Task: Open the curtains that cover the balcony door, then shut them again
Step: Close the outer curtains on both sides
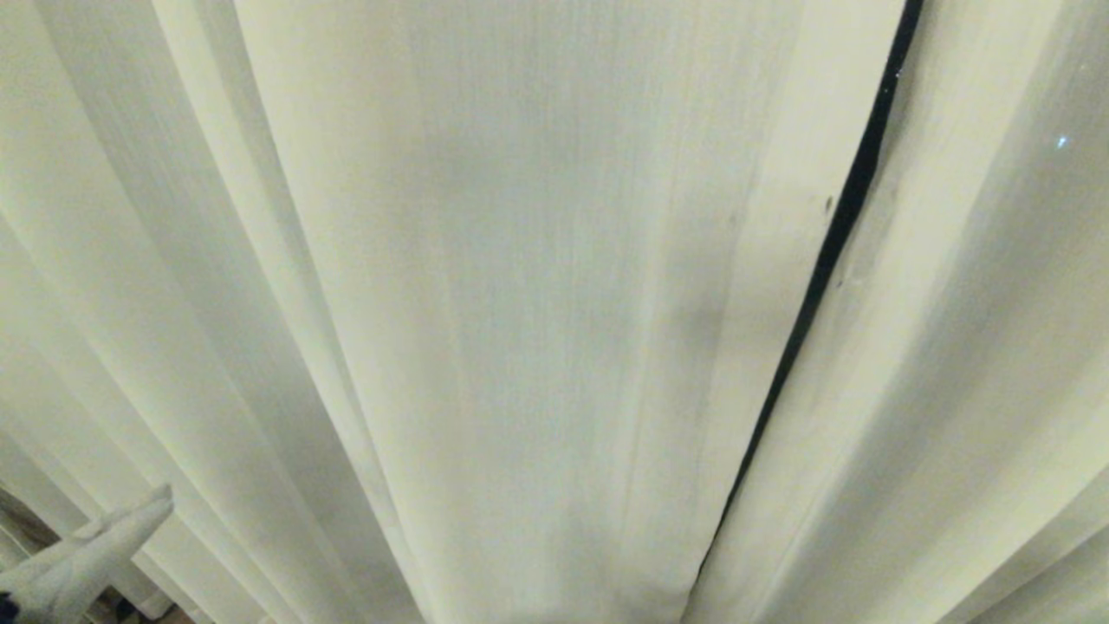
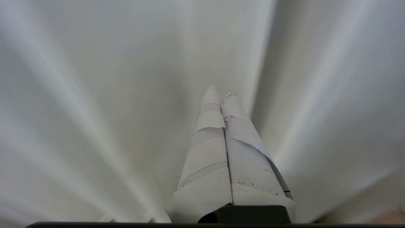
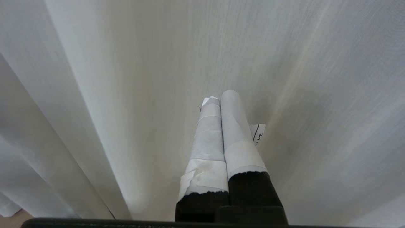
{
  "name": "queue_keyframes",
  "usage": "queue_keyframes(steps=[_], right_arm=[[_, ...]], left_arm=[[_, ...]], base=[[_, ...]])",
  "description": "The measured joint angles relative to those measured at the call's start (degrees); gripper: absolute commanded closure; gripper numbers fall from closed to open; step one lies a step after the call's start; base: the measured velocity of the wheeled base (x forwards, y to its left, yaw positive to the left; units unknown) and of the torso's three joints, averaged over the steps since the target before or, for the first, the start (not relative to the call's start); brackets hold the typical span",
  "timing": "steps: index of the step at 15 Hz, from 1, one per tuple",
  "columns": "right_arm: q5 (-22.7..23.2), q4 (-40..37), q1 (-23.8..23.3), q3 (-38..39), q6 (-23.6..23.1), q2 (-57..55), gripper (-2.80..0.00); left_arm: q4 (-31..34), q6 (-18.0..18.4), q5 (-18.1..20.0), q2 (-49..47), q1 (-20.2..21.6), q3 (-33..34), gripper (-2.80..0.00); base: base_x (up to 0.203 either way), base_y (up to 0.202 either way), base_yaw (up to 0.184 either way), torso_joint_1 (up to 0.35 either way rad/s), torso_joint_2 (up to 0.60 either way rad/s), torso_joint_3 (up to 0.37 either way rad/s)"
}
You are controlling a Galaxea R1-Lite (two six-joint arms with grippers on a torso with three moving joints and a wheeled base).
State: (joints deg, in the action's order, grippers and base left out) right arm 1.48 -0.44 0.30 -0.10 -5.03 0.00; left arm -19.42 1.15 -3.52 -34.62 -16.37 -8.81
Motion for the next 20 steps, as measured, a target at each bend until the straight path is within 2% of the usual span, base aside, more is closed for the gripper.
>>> queue_keyframes(steps=[4, 5, 7, 11, 15, 17, 20], right_arm=[[0.0, 0.0, 0.0, 0.0, 0.0, 0.0, 0.0], [0.0, 0.0, 0.0, 0.0, 0.0, 0.0, 0.0], [0.0, 0.0, 0.0, 0.0, 0.0, 0.0, 0.0], [0.0, 0.0, 0.0, 0.0, 0.0, 0.0, 0.0], [0.0, 0.0, 0.0, 0.0, 0.0, 0.0, 0.0], [0.0, 0.0, 0.0, 0.0, 0.0, 0.0, 0.0], [0.0, 0.0, 0.0, 0.0, 0.0, 0.0, 0.0]], left_arm=[[4.7, 0.2, 0.7, 13.7, 4.9, 5.4, 0.0], [5.4, 0.3, 2.0, 15.4, 5.6, 6.7, 0.0], [6.6, 0.1, 3.4, 17.2, 6.3, 8.2, 0.0], [10.0, 0.1, 3.7, 18.4, 8.8, 8.8, 0.0], [14.6, 0.4, 3.9, 19.6, 13.0, 8.8, 0.0], [17.8, 0.4, 3.9, 22.2, 14.8, 8.8, 0.0], [19.2, 0.2, 3.6, 28.4, 15.9, 8.8, 0.0]], base=[[0.0, 0.0, 0.0, 0.0, 0.0, 0.0], [0.0, 0.0, 0.0, 0.0, 0.0, 0.0], [0.0, 0.0, 0.0, 0.0, 0.0, 0.0], [0.0, 0.0, 0.0, 0.0, 0.0, 0.0], [0.0, 0.0, 0.0, 0.0, 0.0, 0.0], [0.0, 0.0, 0.0, 0.0, 0.0, 0.0], [0.0, 0.0, 0.0, 0.0, 0.0, 0.0]])
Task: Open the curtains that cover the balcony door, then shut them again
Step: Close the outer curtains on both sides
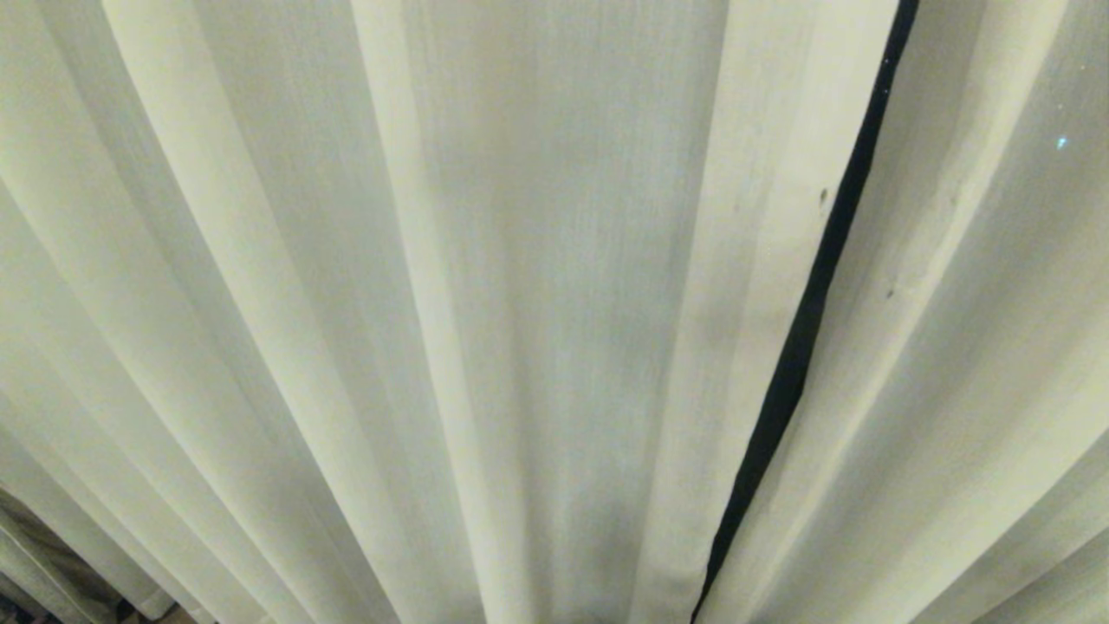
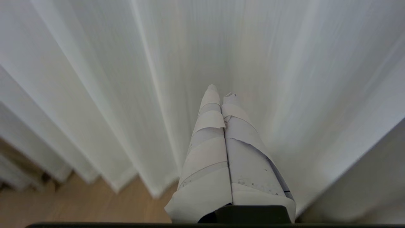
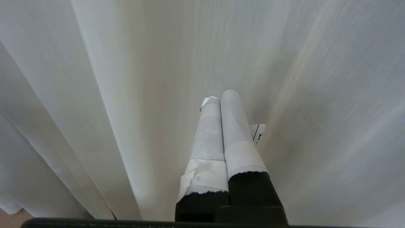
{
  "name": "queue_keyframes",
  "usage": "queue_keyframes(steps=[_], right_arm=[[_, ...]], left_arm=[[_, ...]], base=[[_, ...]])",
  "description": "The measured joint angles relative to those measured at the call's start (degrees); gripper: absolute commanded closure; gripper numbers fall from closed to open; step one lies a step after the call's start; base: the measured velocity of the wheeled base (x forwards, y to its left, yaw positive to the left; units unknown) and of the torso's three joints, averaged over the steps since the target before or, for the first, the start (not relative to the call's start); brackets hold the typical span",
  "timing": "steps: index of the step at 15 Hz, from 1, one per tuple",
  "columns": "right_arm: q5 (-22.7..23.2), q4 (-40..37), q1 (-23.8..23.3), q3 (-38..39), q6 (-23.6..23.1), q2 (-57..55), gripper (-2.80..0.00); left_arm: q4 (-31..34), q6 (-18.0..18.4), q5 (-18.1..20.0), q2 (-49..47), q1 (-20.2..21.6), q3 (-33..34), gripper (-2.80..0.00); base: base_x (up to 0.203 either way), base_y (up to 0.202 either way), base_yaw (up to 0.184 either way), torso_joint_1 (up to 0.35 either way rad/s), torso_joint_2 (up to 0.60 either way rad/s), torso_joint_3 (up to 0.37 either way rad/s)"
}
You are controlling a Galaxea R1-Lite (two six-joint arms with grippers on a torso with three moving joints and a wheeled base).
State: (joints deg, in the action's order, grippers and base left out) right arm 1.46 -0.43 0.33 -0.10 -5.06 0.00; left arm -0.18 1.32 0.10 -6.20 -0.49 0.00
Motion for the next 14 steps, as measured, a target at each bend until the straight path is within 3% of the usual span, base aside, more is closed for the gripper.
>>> queue_keyframes(steps=[4, 14], right_arm=[[0.0, 0.0, 0.0, 0.0, 0.0, 0.0, 0.0], [0.0, 0.0, 0.0, 0.0, 0.0, 0.0, 0.0]], left_arm=[[0.3, 0.1, -0.3, 5.1, 0.3, 0.0, 0.0], [0.3, -0.1, -0.3, 6.0, 0.3, 0.0, 0.0]], base=[[0.0, 0.0, 0.0, 0.0, 0.0, 0.0], [0.0, 0.0, 0.0, 0.0, 0.0, 0.0]])
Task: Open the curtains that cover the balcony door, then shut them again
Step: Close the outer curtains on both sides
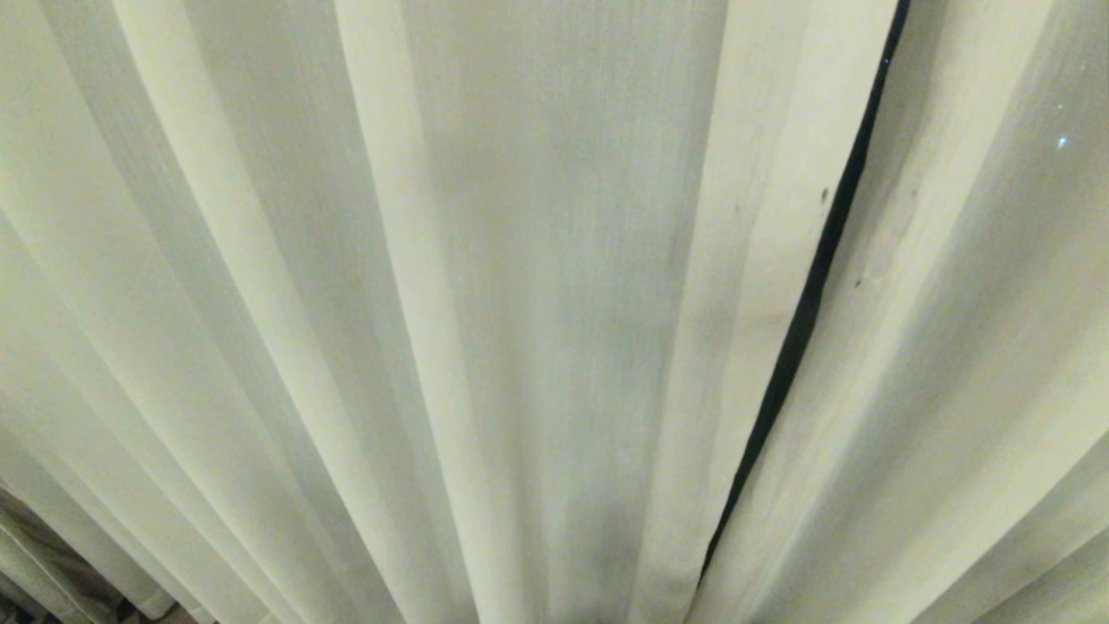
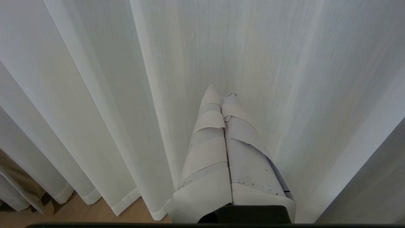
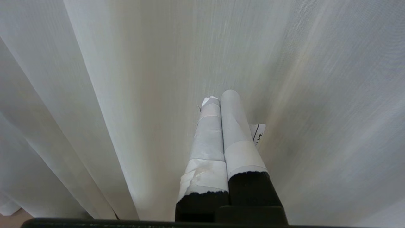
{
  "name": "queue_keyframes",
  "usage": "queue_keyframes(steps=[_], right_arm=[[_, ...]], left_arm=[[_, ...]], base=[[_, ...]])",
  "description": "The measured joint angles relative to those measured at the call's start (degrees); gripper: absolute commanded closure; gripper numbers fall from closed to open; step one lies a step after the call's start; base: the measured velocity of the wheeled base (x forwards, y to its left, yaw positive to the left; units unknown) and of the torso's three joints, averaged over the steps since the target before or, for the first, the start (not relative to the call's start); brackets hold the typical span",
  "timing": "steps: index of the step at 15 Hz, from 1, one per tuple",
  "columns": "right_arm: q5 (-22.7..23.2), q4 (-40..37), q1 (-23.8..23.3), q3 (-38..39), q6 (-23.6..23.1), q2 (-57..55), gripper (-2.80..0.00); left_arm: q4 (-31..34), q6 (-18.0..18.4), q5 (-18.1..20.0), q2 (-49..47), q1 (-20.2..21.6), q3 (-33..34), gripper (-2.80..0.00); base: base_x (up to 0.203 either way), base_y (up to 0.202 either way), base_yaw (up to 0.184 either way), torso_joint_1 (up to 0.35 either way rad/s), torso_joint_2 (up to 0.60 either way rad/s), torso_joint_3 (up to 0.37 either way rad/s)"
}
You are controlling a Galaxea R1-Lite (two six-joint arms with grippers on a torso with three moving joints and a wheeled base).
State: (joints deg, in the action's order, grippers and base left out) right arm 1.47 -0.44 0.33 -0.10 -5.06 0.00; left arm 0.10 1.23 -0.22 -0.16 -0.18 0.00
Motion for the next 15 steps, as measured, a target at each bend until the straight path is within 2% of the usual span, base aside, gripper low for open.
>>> queue_keyframes(steps=[15], right_arm=[[0.0, 0.0, 0.0, 0.0, 0.0, 0.0, 0.0]], left_arm=[[0.0, 0.0, 0.0, 0.0, 0.0, 0.0, 0.0]], base=[[0.0, 0.0, 0.0, 0.0, 0.0, 0.0]])
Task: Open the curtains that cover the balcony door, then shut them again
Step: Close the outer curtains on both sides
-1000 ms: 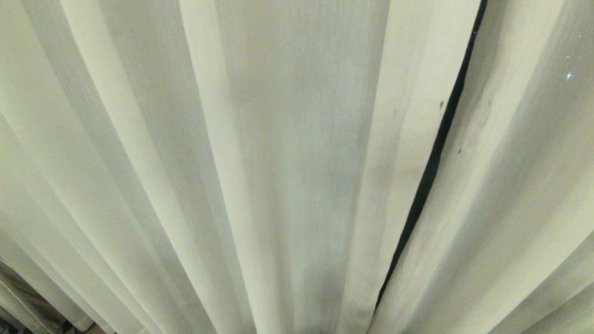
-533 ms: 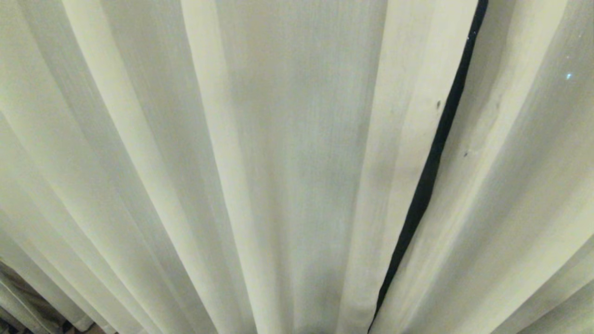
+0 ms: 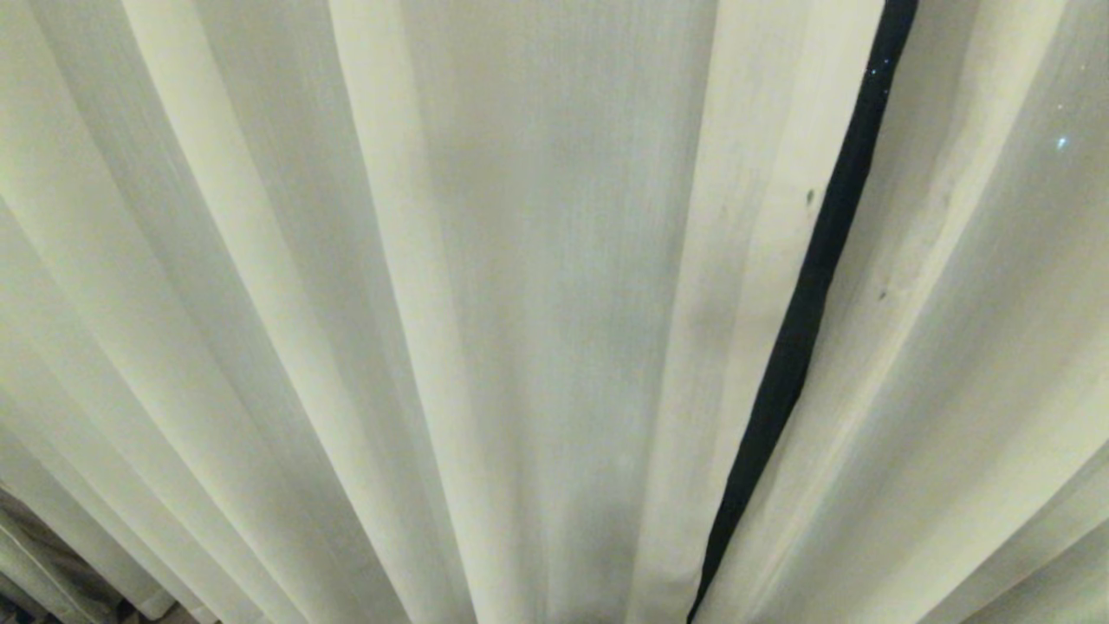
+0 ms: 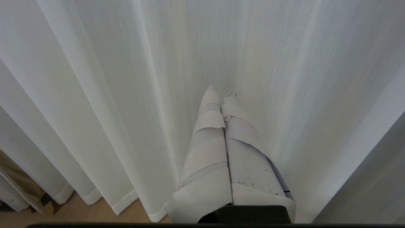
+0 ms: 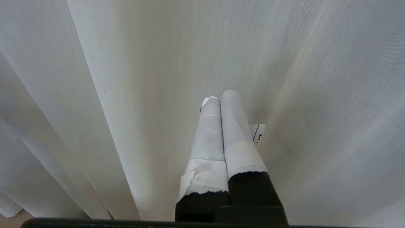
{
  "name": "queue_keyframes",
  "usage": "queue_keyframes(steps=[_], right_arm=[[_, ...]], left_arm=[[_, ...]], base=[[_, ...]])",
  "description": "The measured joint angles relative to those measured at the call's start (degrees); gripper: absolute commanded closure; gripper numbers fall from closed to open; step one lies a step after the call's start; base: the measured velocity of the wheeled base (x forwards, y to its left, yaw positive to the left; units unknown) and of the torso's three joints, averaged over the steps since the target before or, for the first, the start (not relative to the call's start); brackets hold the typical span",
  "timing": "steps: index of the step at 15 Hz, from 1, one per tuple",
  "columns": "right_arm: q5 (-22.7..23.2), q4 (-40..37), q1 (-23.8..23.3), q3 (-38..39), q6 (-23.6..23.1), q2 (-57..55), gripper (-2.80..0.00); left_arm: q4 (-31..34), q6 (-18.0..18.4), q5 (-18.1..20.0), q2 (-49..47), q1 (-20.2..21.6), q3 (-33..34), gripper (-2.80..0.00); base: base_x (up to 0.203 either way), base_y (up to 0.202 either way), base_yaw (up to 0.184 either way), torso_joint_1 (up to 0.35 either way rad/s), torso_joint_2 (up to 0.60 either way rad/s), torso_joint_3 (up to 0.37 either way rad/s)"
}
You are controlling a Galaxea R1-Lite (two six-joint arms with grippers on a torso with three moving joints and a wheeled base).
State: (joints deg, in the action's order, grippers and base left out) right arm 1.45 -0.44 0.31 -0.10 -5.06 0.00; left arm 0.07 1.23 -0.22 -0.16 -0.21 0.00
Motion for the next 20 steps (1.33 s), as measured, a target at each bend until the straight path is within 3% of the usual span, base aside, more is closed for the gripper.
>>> queue_keyframes(steps=[20], right_arm=[[0.3, 0.0, 0.0, 0.0, 0.0, 0.0, 0.0]], left_arm=[[0.0, 0.0, 0.0, 0.1, 0.0, 0.0, 0.0]], base=[[0.0, 0.0, -0.003, 0.0, 0.0, 0.0]])
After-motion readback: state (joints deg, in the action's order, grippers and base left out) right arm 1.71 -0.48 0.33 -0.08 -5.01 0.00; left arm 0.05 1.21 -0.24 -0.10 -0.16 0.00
